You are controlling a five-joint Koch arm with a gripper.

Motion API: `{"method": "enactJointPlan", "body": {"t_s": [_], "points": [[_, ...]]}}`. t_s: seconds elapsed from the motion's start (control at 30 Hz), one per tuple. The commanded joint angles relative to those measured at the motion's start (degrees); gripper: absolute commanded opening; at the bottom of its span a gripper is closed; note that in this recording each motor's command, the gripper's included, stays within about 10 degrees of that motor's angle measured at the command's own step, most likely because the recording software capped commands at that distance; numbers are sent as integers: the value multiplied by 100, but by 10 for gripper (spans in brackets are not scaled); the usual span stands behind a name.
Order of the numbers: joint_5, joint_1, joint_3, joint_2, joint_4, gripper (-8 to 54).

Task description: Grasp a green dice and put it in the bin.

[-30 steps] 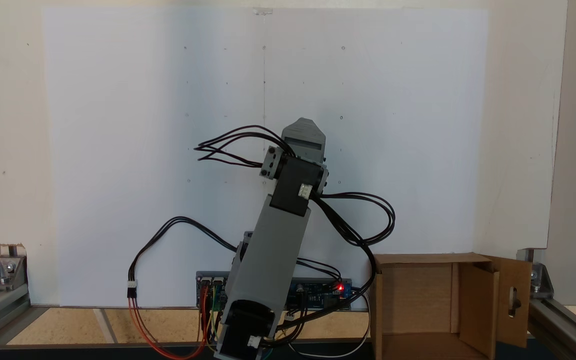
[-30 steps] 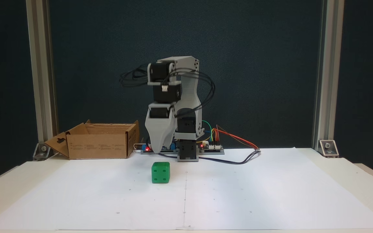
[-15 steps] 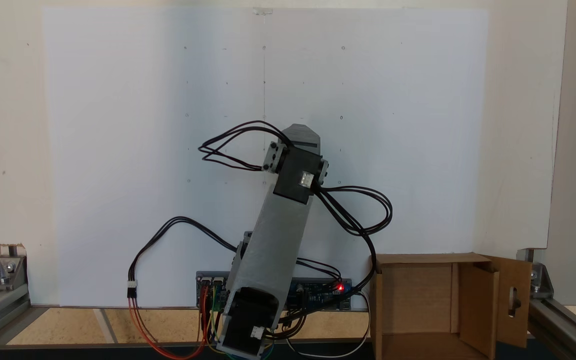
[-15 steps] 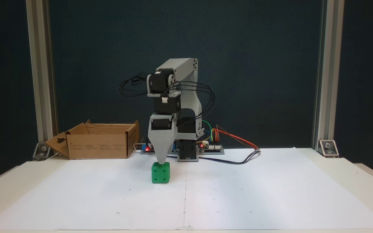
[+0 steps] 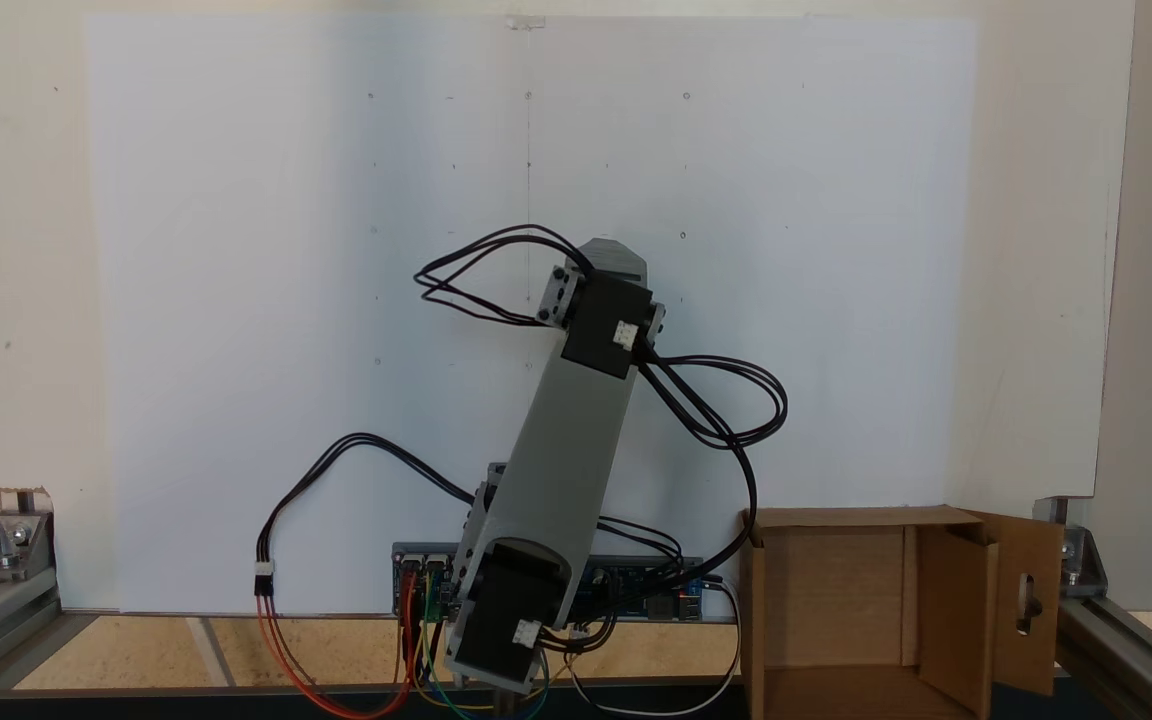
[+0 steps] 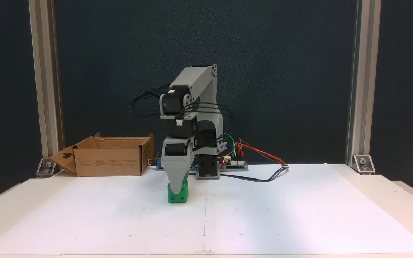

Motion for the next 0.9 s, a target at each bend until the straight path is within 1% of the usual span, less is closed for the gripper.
{"method": "enactJointPlan", "body": {"t_s": [0.0, 0.3, 0.67, 0.77, 0.83, 0.87], "points": [[-343, 123, -79, -35, -132, 447], [-352, 158, 9, -220, -149, 437], [-343, 141, 88, -448, -562, 403], [-352, 141, 88, -448, -598, 366], [-343, 141, 123, -448, -686, 364], [-343, 141, 158, -466, -738, 336]]}}
